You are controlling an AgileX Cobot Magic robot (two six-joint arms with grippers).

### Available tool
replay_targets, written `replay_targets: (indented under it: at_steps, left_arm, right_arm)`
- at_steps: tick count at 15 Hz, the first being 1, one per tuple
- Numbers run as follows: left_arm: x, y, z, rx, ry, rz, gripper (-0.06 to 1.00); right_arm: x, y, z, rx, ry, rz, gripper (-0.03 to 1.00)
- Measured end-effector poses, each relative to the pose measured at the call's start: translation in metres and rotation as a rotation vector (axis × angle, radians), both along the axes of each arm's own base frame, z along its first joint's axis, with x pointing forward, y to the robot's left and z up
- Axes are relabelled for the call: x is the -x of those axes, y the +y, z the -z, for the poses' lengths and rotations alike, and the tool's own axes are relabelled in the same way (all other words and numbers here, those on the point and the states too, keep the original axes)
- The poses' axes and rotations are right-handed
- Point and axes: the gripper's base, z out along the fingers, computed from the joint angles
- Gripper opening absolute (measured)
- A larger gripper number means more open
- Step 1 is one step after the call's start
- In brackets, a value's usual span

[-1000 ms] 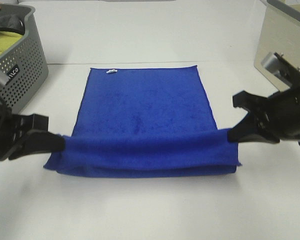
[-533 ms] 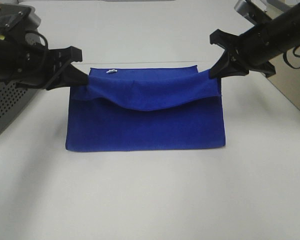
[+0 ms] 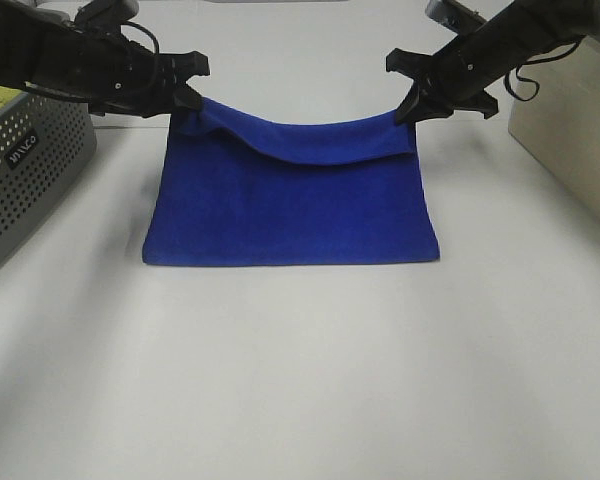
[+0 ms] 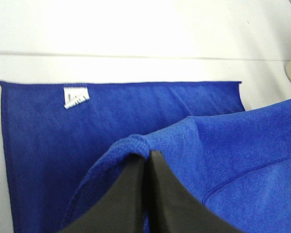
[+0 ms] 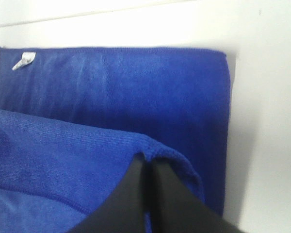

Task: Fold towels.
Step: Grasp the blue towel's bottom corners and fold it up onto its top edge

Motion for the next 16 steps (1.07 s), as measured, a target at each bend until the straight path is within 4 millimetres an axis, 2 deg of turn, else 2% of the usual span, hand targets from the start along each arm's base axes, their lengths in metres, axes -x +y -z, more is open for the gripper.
replay_targets:
  at_steps: [3, 6, 8, 9, 10, 11, 13, 16]
  left_arm:
    - [-0.031, 0.000, 0.022, -0.046, -0.048, -0.043, 0.00]
    - [-0.047, -0.001, 0.040, -0.075, -0.069, -0.049, 0.00]
    - [-0.053, -0.001, 0.049, -0.082, -0.074, -0.054, 0.05]
    - [-0.055, -0.001, 0.054, -0.085, -0.071, -0.054, 0.14]
    - [-0.055, -0.001, 0.055, -0.087, -0.070, -0.054, 0.28]
    - [-0.055, -0.001, 0.055, -0.090, -0.072, -0.051, 0.45]
    - [-0.055, 0.002, 0.050, -0.133, -0.092, -0.012, 0.69]
    - [-0.050, 0.019, 0.036, -0.118, -0.034, 0.073, 0.71]
  right_arm:
    - [-0.028, 0.001, 0.021, 0.007, -0.053, 0.003, 0.00]
    - [-0.036, 0.000, 0.046, 0.021, -0.059, 0.017, 0.00]
    - [-0.038, -0.001, 0.054, 0.037, -0.065, 0.026, 0.02]
    - [-0.038, -0.001, 0.055, 0.040, -0.065, 0.026, 0.09]
    - [-0.038, -0.001, 0.055, 0.042, -0.068, 0.027, 0.22]
    - [-0.038, -0.001, 0.055, 0.042, -0.065, 0.027, 0.38]
    - [-0.029, 0.000, 0.048, 0.059, 0.010, -0.038, 0.70]
    - [-0.016, -0.001, 0.026, 0.098, 0.093, -0.106, 0.73]
